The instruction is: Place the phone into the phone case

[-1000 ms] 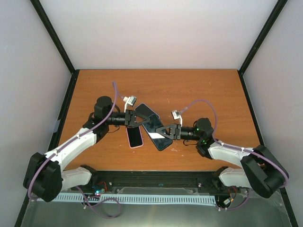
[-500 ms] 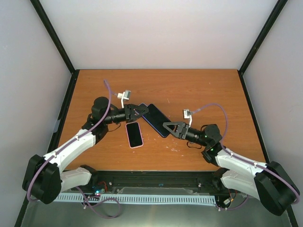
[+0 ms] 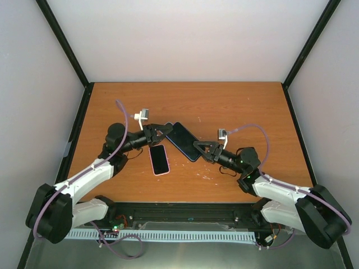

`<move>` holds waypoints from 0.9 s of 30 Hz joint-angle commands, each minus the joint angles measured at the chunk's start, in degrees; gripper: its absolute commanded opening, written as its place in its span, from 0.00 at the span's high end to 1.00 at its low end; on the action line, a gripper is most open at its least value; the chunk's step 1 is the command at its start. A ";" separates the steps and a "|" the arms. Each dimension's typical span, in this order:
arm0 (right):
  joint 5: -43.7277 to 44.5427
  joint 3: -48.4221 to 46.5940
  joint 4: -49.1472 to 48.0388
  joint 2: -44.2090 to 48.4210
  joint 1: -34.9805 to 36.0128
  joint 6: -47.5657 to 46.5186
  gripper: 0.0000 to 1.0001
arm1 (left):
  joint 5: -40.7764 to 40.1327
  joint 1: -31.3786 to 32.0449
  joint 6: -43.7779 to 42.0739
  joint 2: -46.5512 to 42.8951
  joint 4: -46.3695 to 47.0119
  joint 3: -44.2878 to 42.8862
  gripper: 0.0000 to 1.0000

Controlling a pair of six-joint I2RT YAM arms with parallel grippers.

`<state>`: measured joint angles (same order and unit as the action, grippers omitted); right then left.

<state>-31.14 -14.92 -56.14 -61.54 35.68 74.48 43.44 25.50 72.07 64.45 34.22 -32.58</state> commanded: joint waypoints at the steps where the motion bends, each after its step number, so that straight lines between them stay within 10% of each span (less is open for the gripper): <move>1: 1.61 -0.30 -8.62 -2.96 0.89 2.76 0.57 | -2.80 -0.19 4.31 -0.60 12.04 0.95 0.76; 11: 1.15 1.00 -13.91 -4.65 0.92 3.49 0.82 | -1.56 -0.18 2.57 -1.69 10.33 3.09 0.67; 27: -4.00 5.09 -37.77 -9.29 0.88 12.36 0.83 | 6.93 -0.18 1.63 -5.62 10.98 5.07 0.50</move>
<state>-35.18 -10.57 -80.55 -69.32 36.16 83.18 46.15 25.47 74.19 58.52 41.80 -25.45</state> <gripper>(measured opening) 0.169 0.498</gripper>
